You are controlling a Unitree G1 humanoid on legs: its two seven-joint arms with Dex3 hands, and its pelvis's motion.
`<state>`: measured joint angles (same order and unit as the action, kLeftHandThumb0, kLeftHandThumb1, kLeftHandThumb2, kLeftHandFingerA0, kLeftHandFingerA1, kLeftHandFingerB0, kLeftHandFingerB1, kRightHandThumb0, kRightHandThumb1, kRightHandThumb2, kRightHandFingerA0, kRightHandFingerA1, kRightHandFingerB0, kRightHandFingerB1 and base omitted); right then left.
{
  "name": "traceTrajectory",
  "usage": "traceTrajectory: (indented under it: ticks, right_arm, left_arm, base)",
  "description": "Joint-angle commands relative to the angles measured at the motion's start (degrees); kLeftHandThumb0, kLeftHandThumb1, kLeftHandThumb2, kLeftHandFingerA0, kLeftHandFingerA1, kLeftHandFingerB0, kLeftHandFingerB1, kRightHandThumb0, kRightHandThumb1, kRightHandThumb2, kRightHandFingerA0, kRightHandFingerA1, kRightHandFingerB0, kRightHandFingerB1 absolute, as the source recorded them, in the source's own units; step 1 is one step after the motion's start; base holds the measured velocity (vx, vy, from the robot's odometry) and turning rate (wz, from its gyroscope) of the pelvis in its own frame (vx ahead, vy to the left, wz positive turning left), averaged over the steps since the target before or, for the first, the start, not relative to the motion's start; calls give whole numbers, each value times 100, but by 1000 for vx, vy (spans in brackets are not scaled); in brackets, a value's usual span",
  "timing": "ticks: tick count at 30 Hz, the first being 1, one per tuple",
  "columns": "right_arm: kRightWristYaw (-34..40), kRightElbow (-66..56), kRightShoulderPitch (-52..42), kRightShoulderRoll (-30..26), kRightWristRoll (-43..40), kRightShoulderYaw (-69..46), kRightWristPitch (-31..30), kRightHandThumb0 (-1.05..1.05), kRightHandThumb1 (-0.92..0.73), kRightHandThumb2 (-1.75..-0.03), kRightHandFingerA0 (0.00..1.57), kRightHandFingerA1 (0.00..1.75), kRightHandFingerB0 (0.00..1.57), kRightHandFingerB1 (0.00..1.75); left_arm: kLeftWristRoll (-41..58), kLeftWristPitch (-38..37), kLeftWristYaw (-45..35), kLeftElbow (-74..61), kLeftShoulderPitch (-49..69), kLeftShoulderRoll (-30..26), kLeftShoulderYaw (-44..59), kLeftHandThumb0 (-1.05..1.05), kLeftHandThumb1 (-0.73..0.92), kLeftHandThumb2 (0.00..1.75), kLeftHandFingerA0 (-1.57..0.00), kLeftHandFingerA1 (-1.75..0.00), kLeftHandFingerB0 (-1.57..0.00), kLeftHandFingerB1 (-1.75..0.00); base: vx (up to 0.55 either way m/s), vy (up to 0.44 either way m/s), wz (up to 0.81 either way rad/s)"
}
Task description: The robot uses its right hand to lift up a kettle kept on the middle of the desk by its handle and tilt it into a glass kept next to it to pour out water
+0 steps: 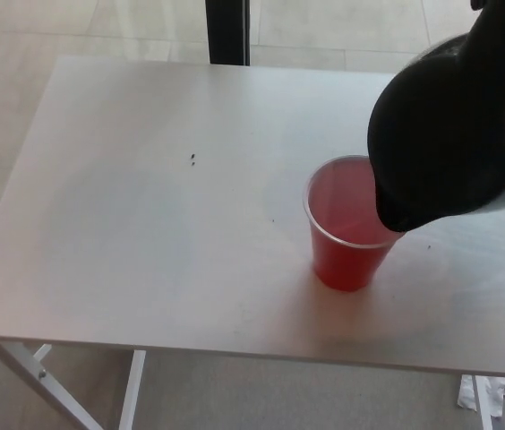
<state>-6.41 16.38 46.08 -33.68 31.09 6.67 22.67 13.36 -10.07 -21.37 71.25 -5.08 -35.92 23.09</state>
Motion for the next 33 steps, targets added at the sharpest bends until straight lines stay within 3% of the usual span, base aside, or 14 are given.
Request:
traceTrajectory:
  ticks: [1, 5, 6, 7, 8, 9, 10, 11, 15, 18, 19, 21, 25, 33]
  right_arm:
    - [-147, -575, -137, 124, 132, -19, -720, -14, -46, -102, 92, 175, 79, 148]
    - [-323, -931, -225, 185, 281, 2, -1223, -14, -51, -93, 88, 175, 70, 164]
    - [-429, -1048, -210, 201, 379, 33, -1445, -13, -50, -91, 88, 175, 77, 144]
    - [-435, -1070, -219, 207, 383, 35, -1471, -13, -50, -91, 88, 175, 77, 144]
    - [-536, -1151, -209, 208, 449, 55, -1636, -15, -52, -94, 95, 163, 88, 86]
    - [-709, -1274, -182, 200, 558, 87, -1892, -16, -51, -91, 97, 137, 86, 72]
    - [-791, -1306, -163, 183, 580, 98, -1974, -18, -53, -81, 97, 133, 83, 67]
    - [-852, -1279, -133, 167, 558, 94, -2040, -19, -52, -81, 95, 153, 87, 77]
    - [-932, -1264, -94, 181, 544, 76, -2275, -16, -54, -84, 96, 156, 85, 76]
    - [-858, -1089, -68, 91, 632, 66, -2290, -16, -52, -94, 86, 175, 74, 142]
    - [-828, -1045, -74, 80, 635, 59, -2284, -16, -52, -94, 86, 175, 74, 142]
    - [-953, -1035, -14, 78, 826, 58, -2771, -17, -57, -71, 87, 170, 73, 73]
    - [-1060, -1085, -36, 54, 878, 46, -2984, -20, -59, -74, 92, 154, 78, 69]
    - [-1311, -1355, -101, 4, 930, 97, -3290, -21, -59, -68, 90, 172, 86, 86]
  left_arm:
    - [-109, -32, -41, -18, 4, -133, -54, -105, 63, 74, -57, -67, -36, -112]
    - [-86, -47, -64, -34, 8, -131, -45, -105, 63, 73, -56, -66, -35, -111]
    - [-83, -46, -72, -40, 10, -117, -45, -105, 62, 73, -58, -68, -34, -113]
    - [-83, -46, -73, -40, 13, -122, -44, -105, 62, 73, -58, -68, -34, -113]
    - [-91, -44, -56, -39, 11, -125, -49, -105, 63, 73, -59, -67, -36, -112]
    - [-113, -28, -13, -37, 4, -129, -66, -105, 64, 74, -59, -66, -35, -111]
    - [-132, -13, 5, -36, 6, -133, -83, -105, 65, 73, -57, -65, -35, -111]
    - [-98, 2, -44, -28, 16, -130, -57, -105, 63, 73, -56, -66, -36, -111]
    - [-86, -57, -73, -14, 49, -122, -40, -105, 64, 74, -58, -66, -34, -112]
    - [-126, -79, -83, -42, 99, -133, -84, -105, 66, 74, -55, -66, -31, -112]
    - [-128, -106, -87, -43, 115, -131, -88, -105, 66, 74, -55, -66, -31, -112]
    - [-144, -96, -73, -26, 125, -134, -111, -105, 67, 73, -56, -64, -34, -109]
    - [-119, -93, -67, -22, 172, -123, -96, -105, 66, 73, -59, -65, -34, -110]
    - [-82, -43, -41, -12, 161, -113, -62, -105, 65, 74, -60, -66, -36, -111]
  base:
    - [0, 0, 0]
    - [0, 0, 0]
    - [0, 0, 0]
    - [0, 0, 0]
    - [0, 0, 0]
    - [0, 0, 0]
    - [0, 0, 0]
    - [0, 0, 0]
    - [0, 0, 0]
    - [0, 0, 0]
    - [0, 0, 0]
    - [0, 0, 0]
    - [0, 0, 0]
    - [0, 0, 0]
